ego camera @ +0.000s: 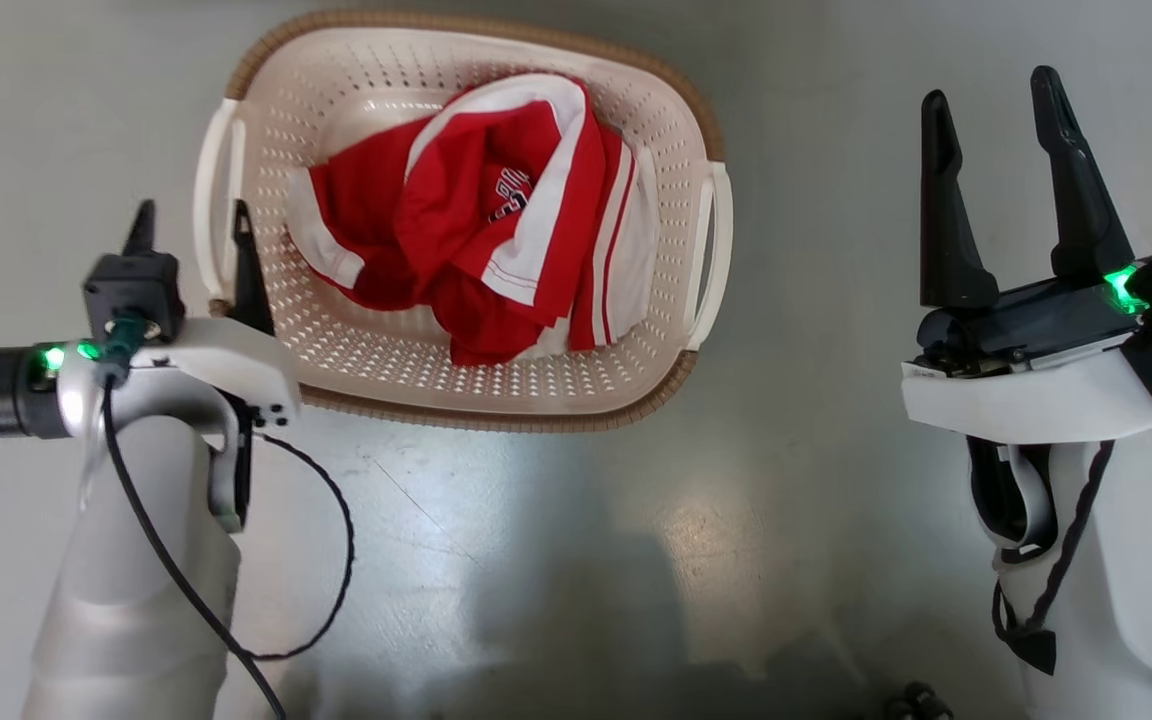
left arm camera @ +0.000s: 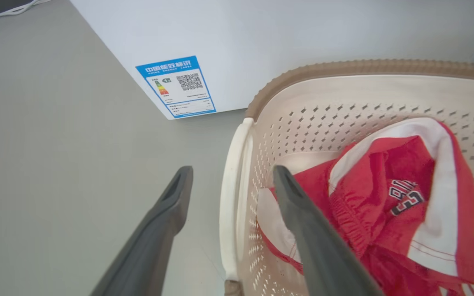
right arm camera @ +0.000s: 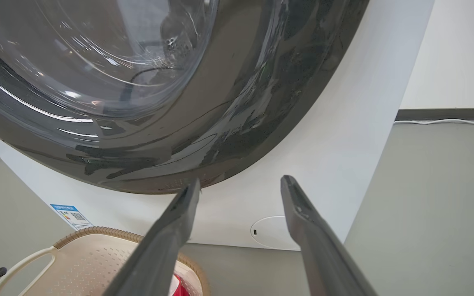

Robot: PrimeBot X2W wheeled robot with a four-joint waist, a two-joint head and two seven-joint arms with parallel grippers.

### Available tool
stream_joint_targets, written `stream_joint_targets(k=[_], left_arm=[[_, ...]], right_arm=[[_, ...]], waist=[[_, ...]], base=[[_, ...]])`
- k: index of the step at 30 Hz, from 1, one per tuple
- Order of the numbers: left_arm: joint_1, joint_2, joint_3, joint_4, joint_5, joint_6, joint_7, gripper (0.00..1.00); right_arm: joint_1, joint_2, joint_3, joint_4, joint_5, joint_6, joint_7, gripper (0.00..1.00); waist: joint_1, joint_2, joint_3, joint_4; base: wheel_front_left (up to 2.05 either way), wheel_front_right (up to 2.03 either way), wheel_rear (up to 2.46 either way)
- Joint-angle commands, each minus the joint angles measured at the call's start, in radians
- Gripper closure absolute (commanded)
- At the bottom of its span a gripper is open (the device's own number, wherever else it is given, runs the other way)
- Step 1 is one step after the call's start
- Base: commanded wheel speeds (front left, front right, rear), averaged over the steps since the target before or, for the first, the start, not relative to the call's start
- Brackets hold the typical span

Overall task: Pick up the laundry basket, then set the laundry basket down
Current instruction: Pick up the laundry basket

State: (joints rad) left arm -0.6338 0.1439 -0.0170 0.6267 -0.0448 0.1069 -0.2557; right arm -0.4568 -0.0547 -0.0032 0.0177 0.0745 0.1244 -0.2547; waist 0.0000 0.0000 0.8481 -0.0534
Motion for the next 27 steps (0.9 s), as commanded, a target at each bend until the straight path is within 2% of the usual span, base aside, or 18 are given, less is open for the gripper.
stream_joint_targets(k=[1,16,17,18,19,20,21,22,27], left_arm=[[-0.001,0.031,0.032,0.000,-0.006,0.012,-0.006,0.00],[-0.098,0.044,0.067,0.134,-0.017,0.022,-0.006,0.00],[-0.100,0.043,0.067,0.138,-0.017,0.021,-0.006,0.08],[-0.103,0.043,0.068,0.141,-0.017,0.021,-0.006,0.29],[-0.105,0.042,0.068,0.146,-0.017,0.019,-0.006,0.56],[-0.107,0.042,0.069,0.150,-0.017,0.018,-0.006,0.67],[-0.108,0.041,0.068,0.154,-0.017,0.017,-0.006,0.92],[-0.110,0.040,0.068,0.157,-0.017,0.016,-0.006,1.00],[-0.116,0.034,0.070,0.167,-0.018,0.011,-0.006,1.00]], right_arm=[[0.005,0.005,0.018,-0.030,0.010,0.006,-0.007,0.00],[0.000,0.005,0.012,-0.054,0.007,0.006,-0.007,0.00],[0.000,0.005,0.012,-0.054,0.007,0.006,-0.007,0.00],[-0.001,0.005,0.012,-0.053,0.007,0.006,-0.007,0.00],[-0.001,0.005,0.012,-0.052,0.006,0.006,-0.007,0.00],[-0.002,0.005,0.011,-0.052,0.006,0.006,-0.007,0.00],[-0.002,0.005,0.011,-0.052,0.004,0.006,-0.007,0.00],[-0.002,0.005,0.010,-0.052,0.003,0.006,-0.007,0.00],[-0.003,0.005,0.012,-0.051,-0.002,0.006,-0.007,0.00]], waist=[[0.0000,0.0000,0.019,-0.006],[0.0000,0.0000,0.076,-0.009],[0.0000,0.0000,0.077,-0.009],[0.0000,0.0000,0.077,-0.010],[0.0000,0.0000,0.077,-0.010],[0.0000,0.0000,0.077,-0.010],[0.0000,0.0000,0.077,-0.009],[0.0000,0.0000,0.077,-0.009],[0.0000,0.0000,0.075,-0.007]], base=[[0.00,0.00,0.00],[0.00,0.00,0.00],[0.00,0.00,0.00],[0.00,0.00,0.00],[0.00,0.00,0.00],[0.00,0.00,0.00],[0.00,0.00,0.00],[0.00,0.00,0.00],[0.00,0.00,0.00]])
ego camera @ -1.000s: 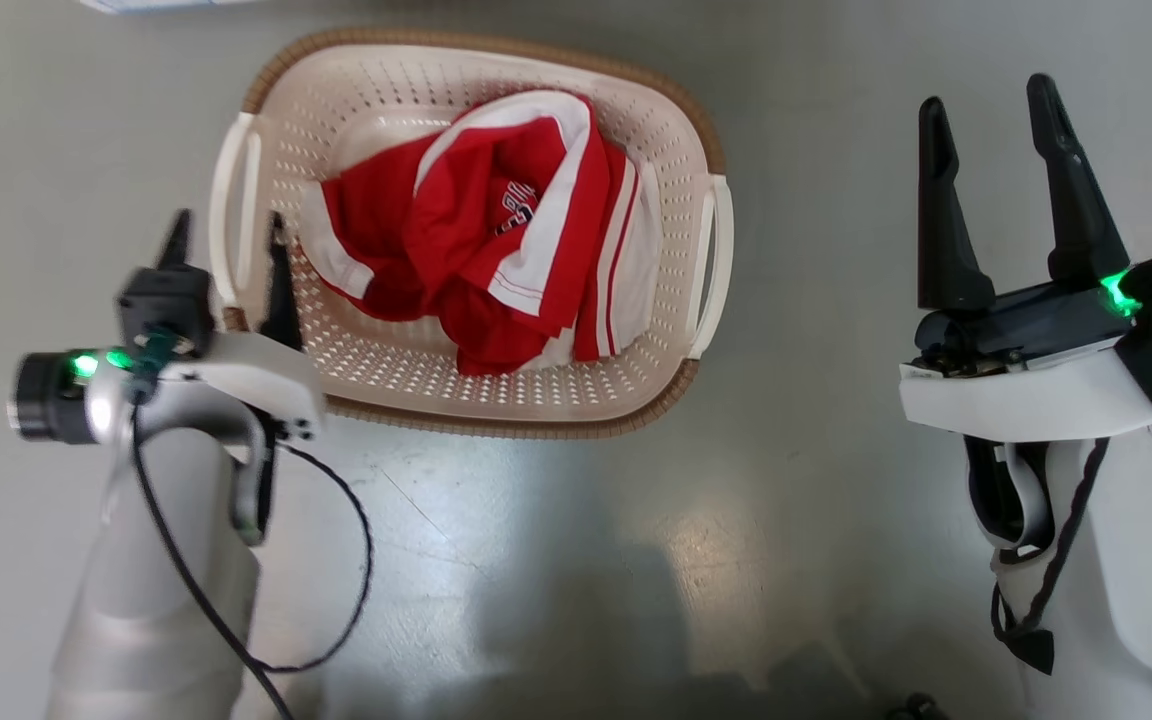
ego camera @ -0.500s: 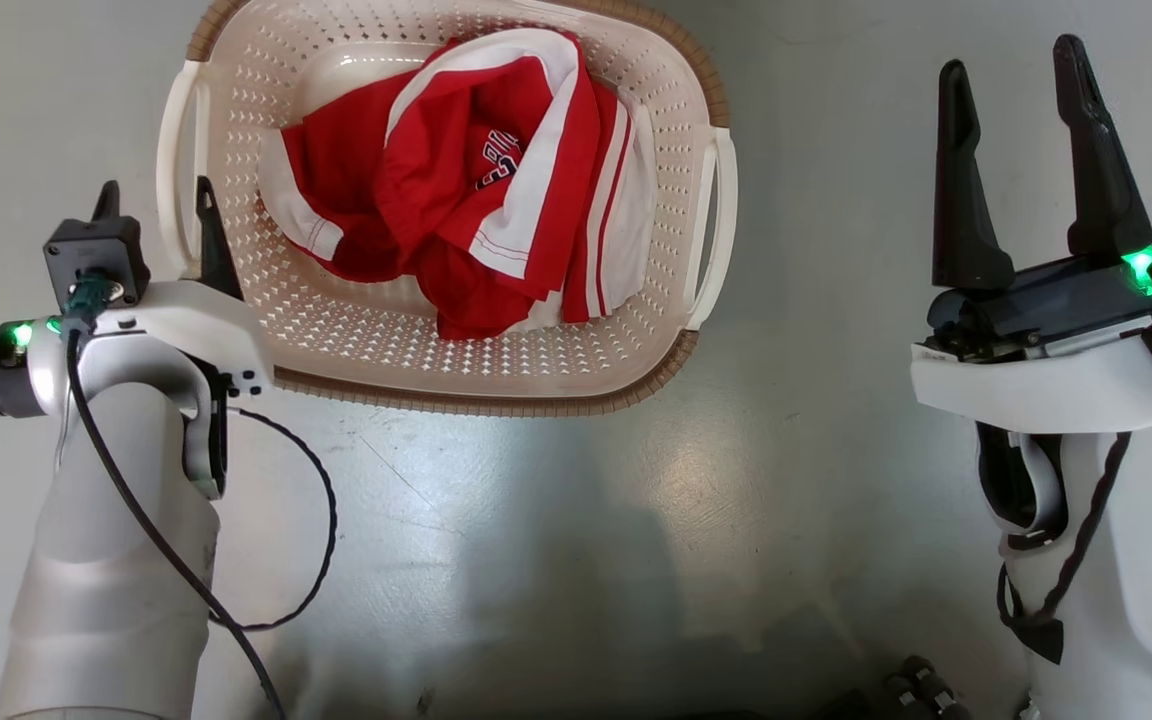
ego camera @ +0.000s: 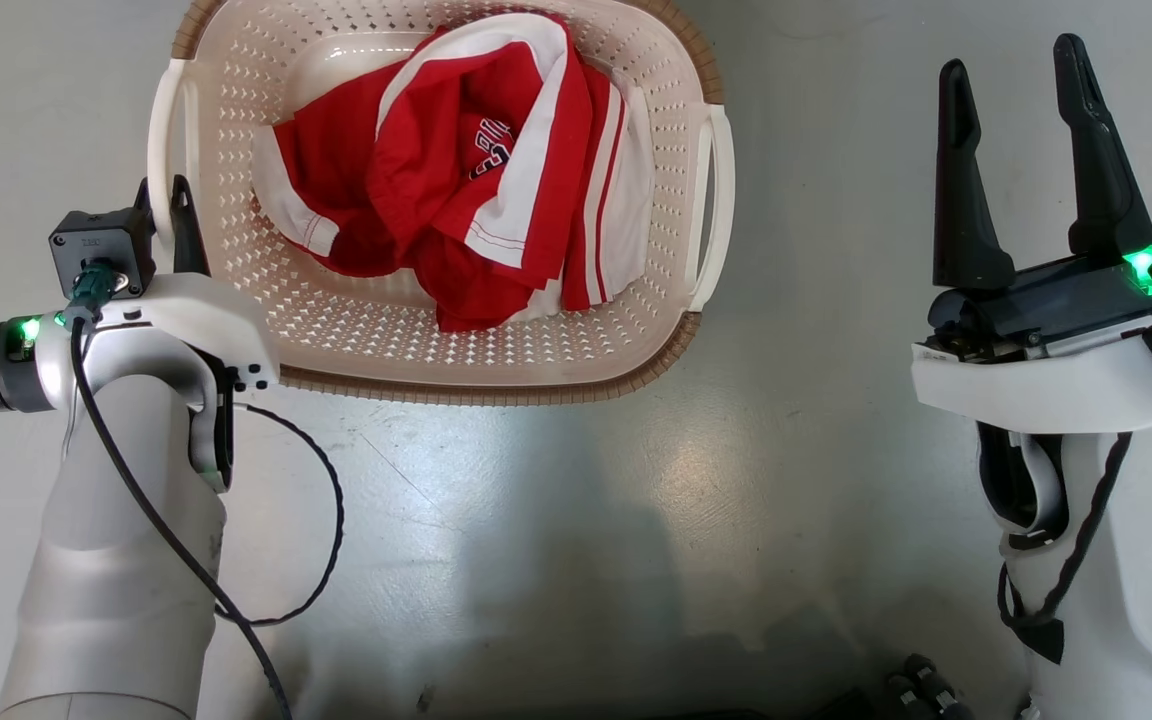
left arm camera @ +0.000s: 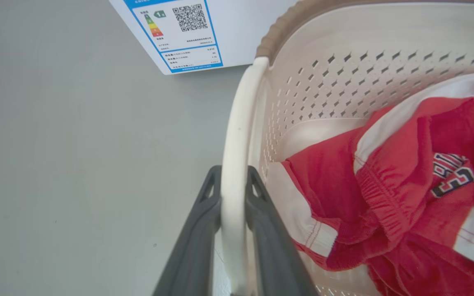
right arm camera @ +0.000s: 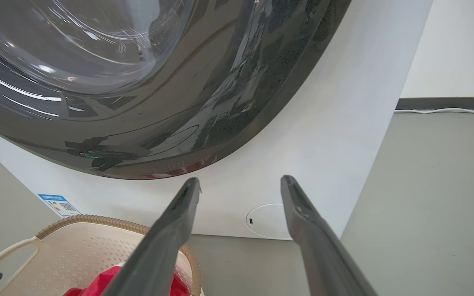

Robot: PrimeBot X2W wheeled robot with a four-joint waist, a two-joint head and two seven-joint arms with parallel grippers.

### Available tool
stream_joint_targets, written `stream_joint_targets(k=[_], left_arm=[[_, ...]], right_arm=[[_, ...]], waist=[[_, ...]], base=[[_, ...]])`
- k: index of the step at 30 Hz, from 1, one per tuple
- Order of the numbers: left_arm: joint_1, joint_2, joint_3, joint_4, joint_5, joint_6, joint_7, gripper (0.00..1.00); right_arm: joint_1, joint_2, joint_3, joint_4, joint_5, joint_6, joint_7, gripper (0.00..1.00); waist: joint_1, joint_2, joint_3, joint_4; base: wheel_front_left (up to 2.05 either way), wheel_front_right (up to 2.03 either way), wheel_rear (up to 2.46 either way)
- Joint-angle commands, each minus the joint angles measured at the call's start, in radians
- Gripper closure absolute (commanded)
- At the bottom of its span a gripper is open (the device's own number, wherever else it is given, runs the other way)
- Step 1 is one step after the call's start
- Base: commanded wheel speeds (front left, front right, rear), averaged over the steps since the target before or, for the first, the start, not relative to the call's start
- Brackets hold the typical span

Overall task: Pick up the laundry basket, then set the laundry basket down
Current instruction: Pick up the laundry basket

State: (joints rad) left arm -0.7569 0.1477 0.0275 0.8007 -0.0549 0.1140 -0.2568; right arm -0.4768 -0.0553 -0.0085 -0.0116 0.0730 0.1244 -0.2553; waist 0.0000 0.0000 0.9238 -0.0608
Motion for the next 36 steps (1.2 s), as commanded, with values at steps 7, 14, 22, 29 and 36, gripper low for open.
stream_joint_targets(k=[7,14,22,29,36], left_arm=[[0.007,0.013,0.032,0.003,-0.014,0.009,-0.005,1.00],[0.021,-0.030,0.050,0.009,-0.033,0.023,-0.005,1.00],[0.041,-0.061,0.077,0.014,-0.053,0.042,-0.005,1.00],[0.047,-0.073,0.096,0.018,-0.060,0.048,-0.005,1.00],[0.051,-0.081,0.104,0.017,-0.060,0.044,-0.005,1.00]], right_arm=[[0.018,0.005,0.017,-0.015,-0.005,0.006,-0.006,0.00],[0.015,0.005,0.017,-0.007,-0.007,0.006,-0.006,0.00],[0.013,0.005,0.021,-0.002,-0.002,0.006,-0.006,0.00],[0.011,0.005,0.017,0.003,0.001,0.006,-0.006,0.00],[0.007,0.005,0.022,0.005,0.007,0.006,-0.006,0.00]], waist=[[0.0000,0.0000,-0.007,0.005],[0.0000,0.0000,-0.017,0.011],[0.0000,0.0000,-0.020,0.003],[0.0000,0.0000,-0.021,-0.001],[0.0000,0.0000,-0.021,-0.004]], base=[[0.00,0.00,0.00],[0.00,0.00,0.00],[0.00,0.00,0.00],[0.00,0.00,0.00],[0.00,0.00,0.00]])
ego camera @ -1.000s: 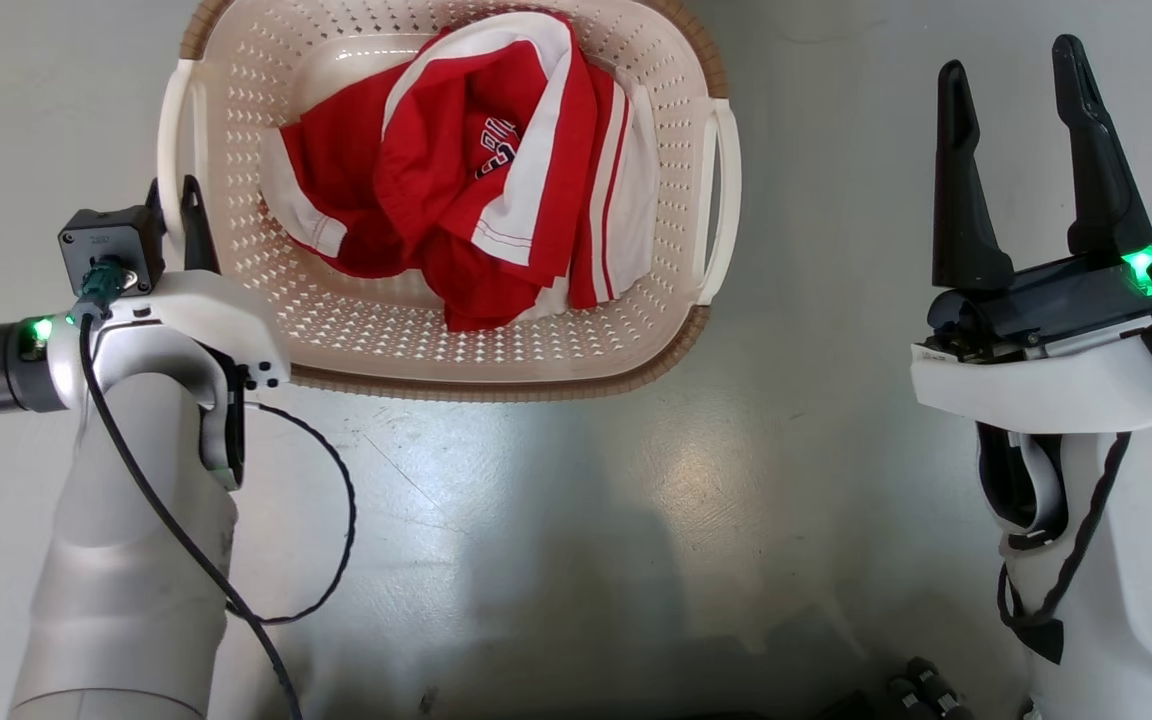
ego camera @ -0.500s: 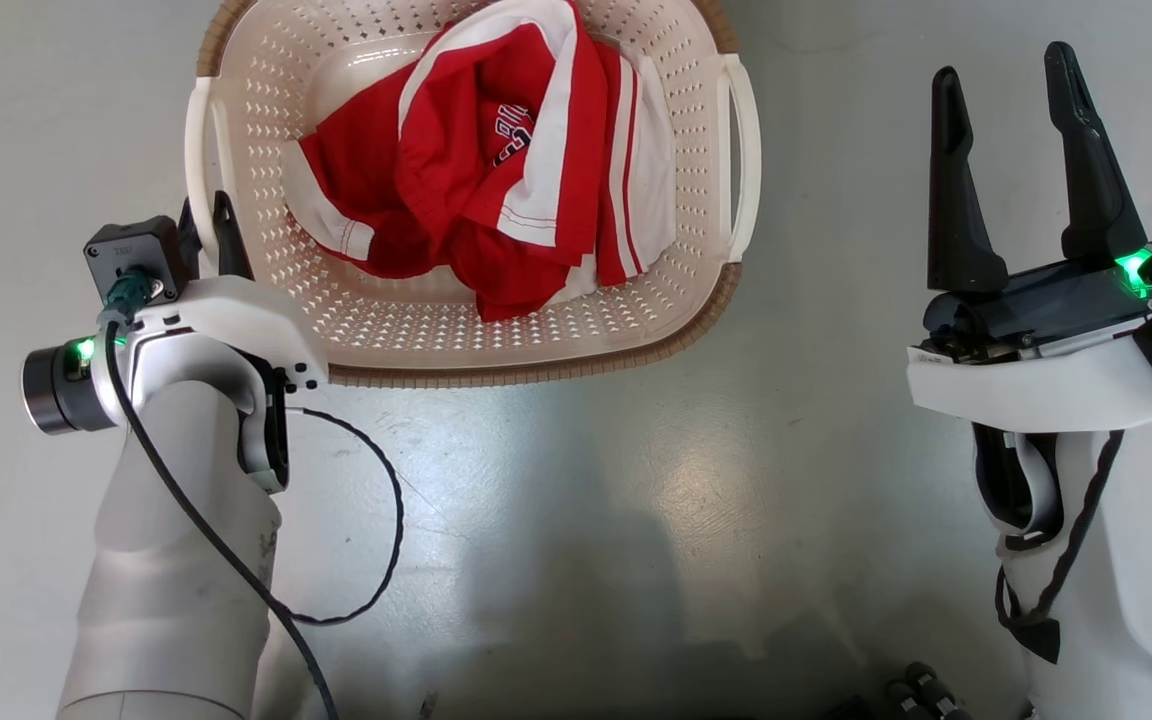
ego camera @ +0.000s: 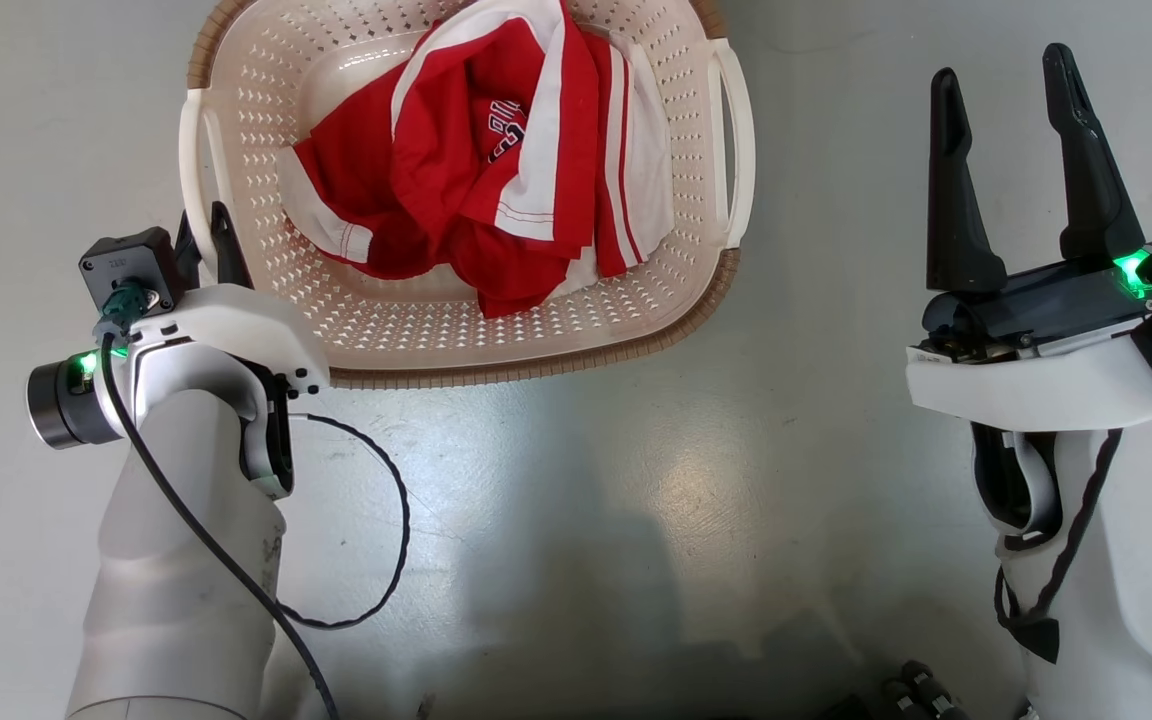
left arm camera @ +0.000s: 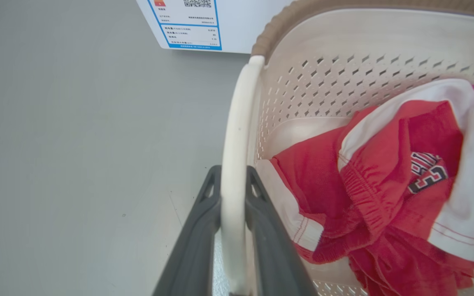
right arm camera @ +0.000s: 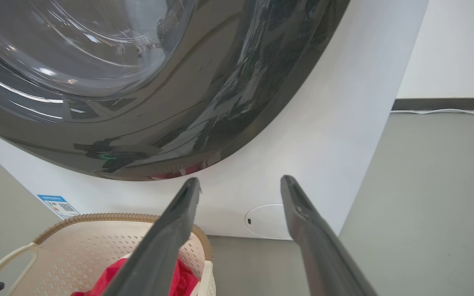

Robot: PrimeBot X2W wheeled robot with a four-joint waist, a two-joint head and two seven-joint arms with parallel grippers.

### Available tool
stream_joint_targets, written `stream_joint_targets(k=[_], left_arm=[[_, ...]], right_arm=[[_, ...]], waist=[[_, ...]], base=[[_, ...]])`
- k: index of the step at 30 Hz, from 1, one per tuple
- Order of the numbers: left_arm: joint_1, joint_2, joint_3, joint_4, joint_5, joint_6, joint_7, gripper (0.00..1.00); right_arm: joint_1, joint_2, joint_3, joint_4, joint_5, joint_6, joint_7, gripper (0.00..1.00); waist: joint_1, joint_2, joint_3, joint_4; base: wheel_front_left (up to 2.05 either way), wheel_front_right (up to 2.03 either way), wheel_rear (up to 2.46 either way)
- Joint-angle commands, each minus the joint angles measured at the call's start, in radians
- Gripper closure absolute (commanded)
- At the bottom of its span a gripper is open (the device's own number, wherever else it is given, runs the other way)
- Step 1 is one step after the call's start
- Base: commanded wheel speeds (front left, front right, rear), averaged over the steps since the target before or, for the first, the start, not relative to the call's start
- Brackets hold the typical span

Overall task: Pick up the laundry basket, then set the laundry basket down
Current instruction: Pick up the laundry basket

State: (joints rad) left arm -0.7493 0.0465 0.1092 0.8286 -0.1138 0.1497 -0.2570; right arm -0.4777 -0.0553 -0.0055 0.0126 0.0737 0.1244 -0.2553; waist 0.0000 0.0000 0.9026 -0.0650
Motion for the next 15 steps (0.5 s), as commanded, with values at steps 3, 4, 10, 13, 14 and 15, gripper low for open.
stream_joint_targets(k=[3,4,10,13,14,15], left_arm=[[0.044,0.018,0.022,-0.013,0.003,0.007,-0.005,1.00],[0.044,0.018,0.022,-0.015,0.004,0.006,-0.005,1.00],[0.052,0.019,0.028,-0.014,0.016,0.007,-0.005,0.00],[0.054,0.020,0.031,-0.015,0.018,0.008,-0.005,0.00],[0.055,0.021,0.032,-0.016,0.019,0.008,-0.005,0.00],[0.056,0.021,0.033,-0.017,0.021,0.008,-0.005,0.00]], right_arm=[[0.007,0.005,0.018,-0.016,0.007,0.006,-0.006,0.00],[0.007,0.005,0.018,-0.015,0.008,0.006,-0.006,0.00],[0.006,0.005,0.017,-0.011,0.011,0.006,-0.006,0.00],[0.006,0.005,0.017,-0.010,0.013,0.006,-0.006,0.00],[0.006,0.005,0.018,-0.009,0.013,0.006,-0.006,0.00],[0.006,0.005,0.018,-0.008,0.014,0.006,-0.006,0.00]], waist=[[0.0000,0.0000,-0.001,0.001],[0.0000,0.0000,-0.002,0.001],[0.0000,0.0000,-0.008,-0.001],[0.0000,0.0000,-0.010,-0.001],[0.0000,0.0000,-0.012,-0.002],[0.0000,0.0000,-0.014,-0.002]], base=[[0.00,0.00,0.00],[0.00,0.00,0.00],[0.00,0.00,0.00],[0.00,0.00,0.00],[0.00,0.00,0.00],[0.00,0.00,0.00]])
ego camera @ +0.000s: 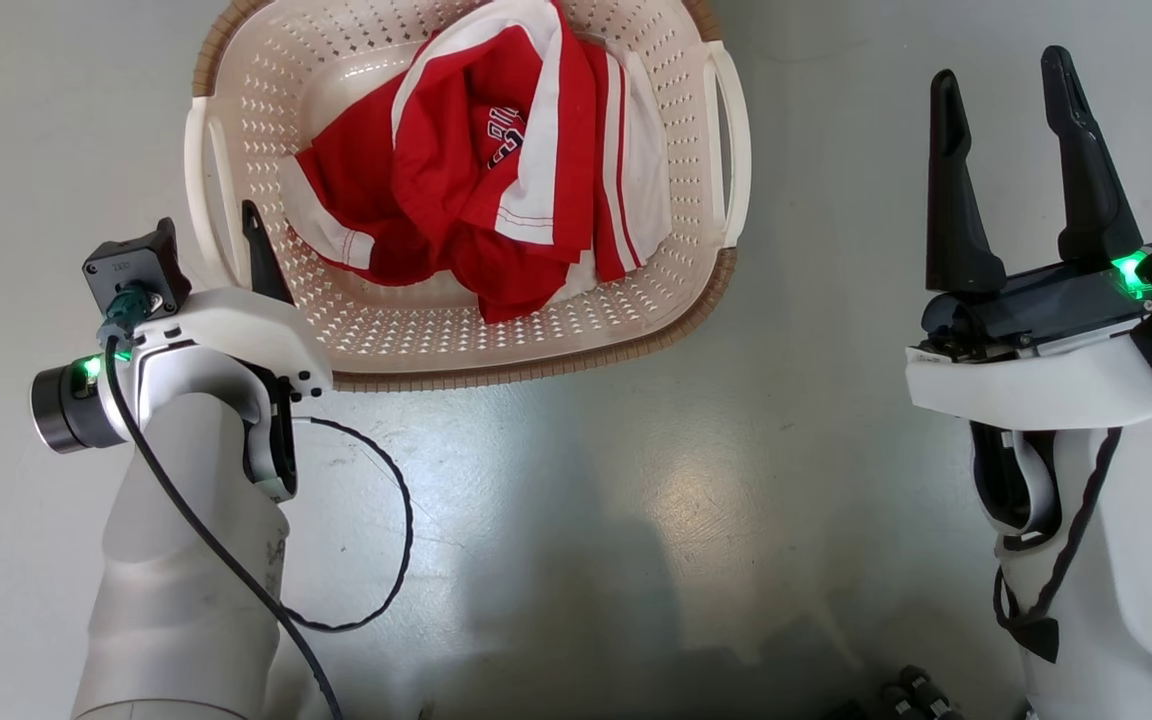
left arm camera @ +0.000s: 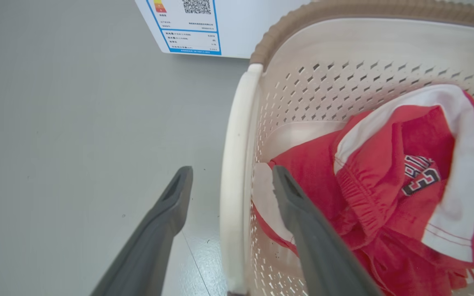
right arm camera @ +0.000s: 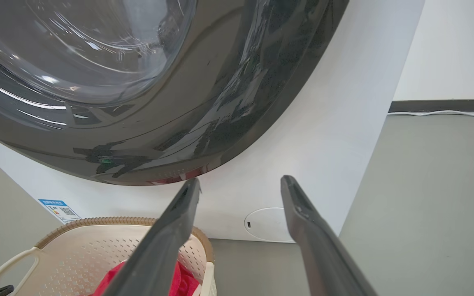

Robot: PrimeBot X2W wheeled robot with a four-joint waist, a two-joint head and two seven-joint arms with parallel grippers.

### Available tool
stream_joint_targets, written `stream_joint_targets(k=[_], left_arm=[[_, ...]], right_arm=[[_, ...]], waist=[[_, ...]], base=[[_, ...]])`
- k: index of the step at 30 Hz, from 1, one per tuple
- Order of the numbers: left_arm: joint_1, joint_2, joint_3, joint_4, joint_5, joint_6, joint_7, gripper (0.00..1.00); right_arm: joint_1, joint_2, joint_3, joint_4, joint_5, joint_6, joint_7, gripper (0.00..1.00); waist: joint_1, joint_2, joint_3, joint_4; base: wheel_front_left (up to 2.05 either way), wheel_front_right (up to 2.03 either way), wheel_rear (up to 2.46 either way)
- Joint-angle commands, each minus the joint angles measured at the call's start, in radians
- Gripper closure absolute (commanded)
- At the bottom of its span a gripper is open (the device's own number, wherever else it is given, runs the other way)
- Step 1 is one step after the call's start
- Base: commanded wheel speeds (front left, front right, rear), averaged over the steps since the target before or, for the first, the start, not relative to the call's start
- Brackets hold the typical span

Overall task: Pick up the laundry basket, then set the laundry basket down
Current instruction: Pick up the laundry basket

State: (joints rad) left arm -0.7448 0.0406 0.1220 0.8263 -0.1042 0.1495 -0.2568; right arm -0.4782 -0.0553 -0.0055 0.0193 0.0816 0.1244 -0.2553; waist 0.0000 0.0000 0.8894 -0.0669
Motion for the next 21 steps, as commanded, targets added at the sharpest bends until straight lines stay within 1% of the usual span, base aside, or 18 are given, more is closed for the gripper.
stream_joint_targets(k=[1,14,21], left_arm=[[0.053,0.028,0.021,-0.017,0.013,0.008,-0.005,0.00],[0.098,0.027,0.010,-0.149,0.043,-0.017,-0.005,0.00],[0.157,0.019,0.000,-0.277,0.046,-0.031,-0.005,0.00]], right_arm=[[0.006,0.005,0.018,-0.014,0.007,0.006,-0.006,0.00],[0.016,0.005,0.013,0.004,0.008,0.006,-0.006,0.00],[0.026,0.005,0.019,0.019,0.009,0.006,-0.006,0.00]], waist=[[0.0000,0.0000,-0.002,0.000],[0.0000,0.0000,-0.054,0.010],[0.0000,0.0000,-0.108,0.016]], base=[[0.00,0.00,0.00],[0.00,0.00,0.00],[0.00,0.00,0.00]])
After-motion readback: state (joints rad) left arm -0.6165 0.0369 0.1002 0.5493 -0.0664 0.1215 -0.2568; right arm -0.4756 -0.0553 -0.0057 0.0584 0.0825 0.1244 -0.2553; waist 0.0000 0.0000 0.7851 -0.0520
